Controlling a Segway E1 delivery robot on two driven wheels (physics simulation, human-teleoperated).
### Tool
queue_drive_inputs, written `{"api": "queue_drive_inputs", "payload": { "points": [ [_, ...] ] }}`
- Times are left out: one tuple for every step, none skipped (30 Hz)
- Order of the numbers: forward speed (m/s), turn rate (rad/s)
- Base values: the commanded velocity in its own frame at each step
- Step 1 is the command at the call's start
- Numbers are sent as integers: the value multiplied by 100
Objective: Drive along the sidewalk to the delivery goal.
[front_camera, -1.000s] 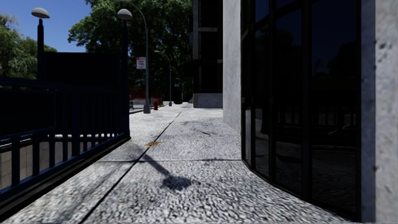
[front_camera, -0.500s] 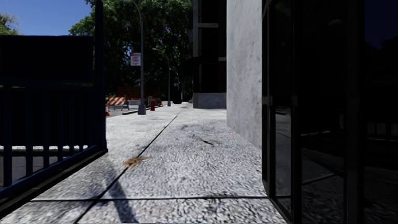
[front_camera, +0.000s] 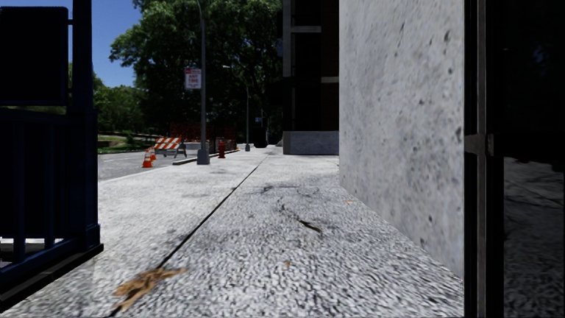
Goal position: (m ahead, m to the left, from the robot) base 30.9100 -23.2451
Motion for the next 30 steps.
{"api": "queue_drive_inputs", "payload": {
  "points": [
    [200, 0],
    [200, 0],
    [200, 0],
    [200, 0],
    [200, 0],
    [200, 0],
    [200, 0],
    [200, 0],
    [200, 0],
    [200, 0],
    [200, 0],
    [200, 0],
    [200, 0],
    [200, 0],
    [200, 0],
    [200, 0],
    [200, 0],
    [200, 0],
    [200, 0],
    [200, 0],
    [200, 0],
    [200, 0],
    [200, 0],
    [200, 0],
    [200, 0],
    [200, 0],
    [200, 0],
    [200, 0],
    [200, 0],
    [200, 0]
  ]
}}
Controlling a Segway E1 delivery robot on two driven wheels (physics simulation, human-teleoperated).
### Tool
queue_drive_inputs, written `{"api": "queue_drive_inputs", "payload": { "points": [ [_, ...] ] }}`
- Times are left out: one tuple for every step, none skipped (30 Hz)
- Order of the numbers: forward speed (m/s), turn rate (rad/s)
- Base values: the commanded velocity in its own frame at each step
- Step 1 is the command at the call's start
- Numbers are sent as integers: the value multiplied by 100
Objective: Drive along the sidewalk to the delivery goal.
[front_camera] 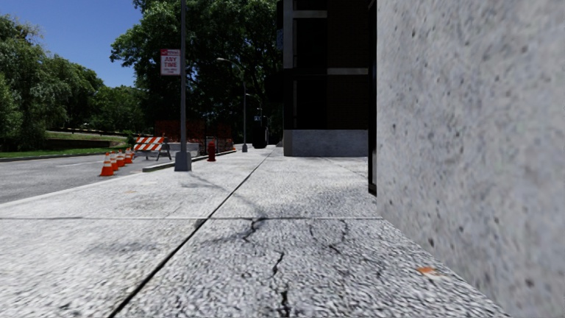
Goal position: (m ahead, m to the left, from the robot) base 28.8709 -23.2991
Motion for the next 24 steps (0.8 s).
{"api": "queue_drive_inputs", "payload": {
  "points": [
    [200, 0],
    [200, 0],
    [200, 0],
    [200, 0],
    [200, 0],
    [200, 0],
    [200, 0],
    [200, 0],
    [200, 0],
    [200, 0],
    [200, 0],
    [200, 0],
    [200, 0],
    [200, 0],
    [200, 0],
    [200, 0],
    [200, 0],
    [200, 0],
    [200, 0],
    [200, 0],
    [200, 0],
    [200, 0],
    [200, 0],
    [200, 0]
  ]
}}
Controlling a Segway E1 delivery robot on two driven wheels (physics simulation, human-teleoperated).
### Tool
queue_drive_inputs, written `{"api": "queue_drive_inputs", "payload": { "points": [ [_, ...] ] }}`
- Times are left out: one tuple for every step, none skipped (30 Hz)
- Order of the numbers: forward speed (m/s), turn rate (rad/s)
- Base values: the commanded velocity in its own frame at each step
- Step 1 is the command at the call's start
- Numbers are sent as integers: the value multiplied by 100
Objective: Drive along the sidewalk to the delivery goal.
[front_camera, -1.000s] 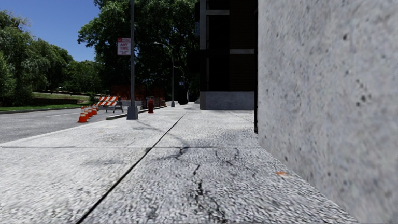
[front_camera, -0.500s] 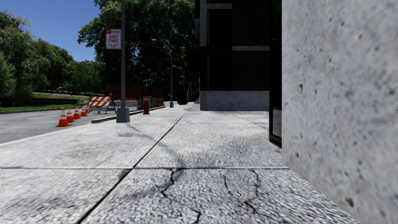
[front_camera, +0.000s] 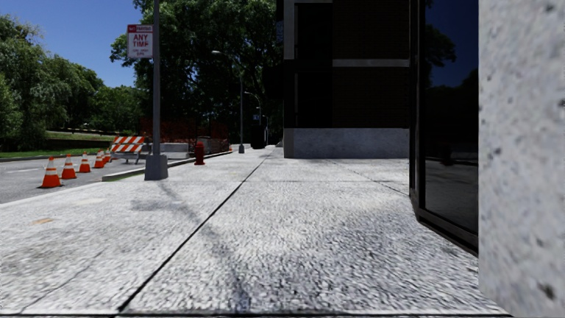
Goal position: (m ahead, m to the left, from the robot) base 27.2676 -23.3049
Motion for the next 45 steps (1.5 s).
{"api": "queue_drive_inputs", "payload": {
  "points": [
    [200, 0],
    [200, 0],
    [200, 0],
    [200, 0],
    [200, 0],
    [200, 0],
    [200, 0],
    [200, 0],
    [200, -10],
    [200, -10],
    [200, -59],
    [200, -78],
    [200, -83],
    [200, -49],
    [200, -49],
    [200, -7],
    [200, -3],
    [200, -2],
    [200, -2],
    [200, -1],
    [200, -1],
    [200, -1],
    [200, -1],
    [200, -1],
    [200, -1],
    [200, -1],
    [200, -1],
    [200, -1],
    [200, -1],
    [200, -1],
    [200, -1],
    [200, -1],
    [200, -1],
    [200, -1],
    [200, -1],
    [200, -1],
    [200, -1],
    [200, -1],
    [200, -1],
    [200, -1],
    [200, -1],
    [200, -1],
    [200, -1],
    [200, -1],
    [200, -1]
  ]
}}
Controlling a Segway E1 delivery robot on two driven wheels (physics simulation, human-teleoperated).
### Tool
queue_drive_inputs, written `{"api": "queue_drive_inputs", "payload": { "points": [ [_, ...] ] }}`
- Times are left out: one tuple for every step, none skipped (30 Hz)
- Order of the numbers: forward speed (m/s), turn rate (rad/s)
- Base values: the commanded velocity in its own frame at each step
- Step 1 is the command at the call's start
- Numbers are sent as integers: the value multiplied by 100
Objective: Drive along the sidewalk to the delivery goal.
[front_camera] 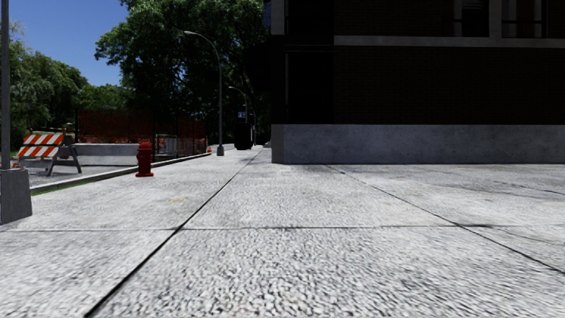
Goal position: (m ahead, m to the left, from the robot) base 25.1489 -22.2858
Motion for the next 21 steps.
{"api": "queue_drive_inputs", "payload": {
  "points": [
    [200, -1],
    [200, -1],
    [200, -1],
    [200, -1],
    [200, -1],
    [200, -1],
    [200, -1],
    [200, -1],
    [200, -1],
    [200, -1],
    [200, -6],
    [200, -12],
    [200, -15],
    [200, -15],
    [200, -20],
    [200, -22],
    [200, -25],
    [200, -28],
    [200, -29],
    [200, -29],
    [200, -30]
  ]
}}
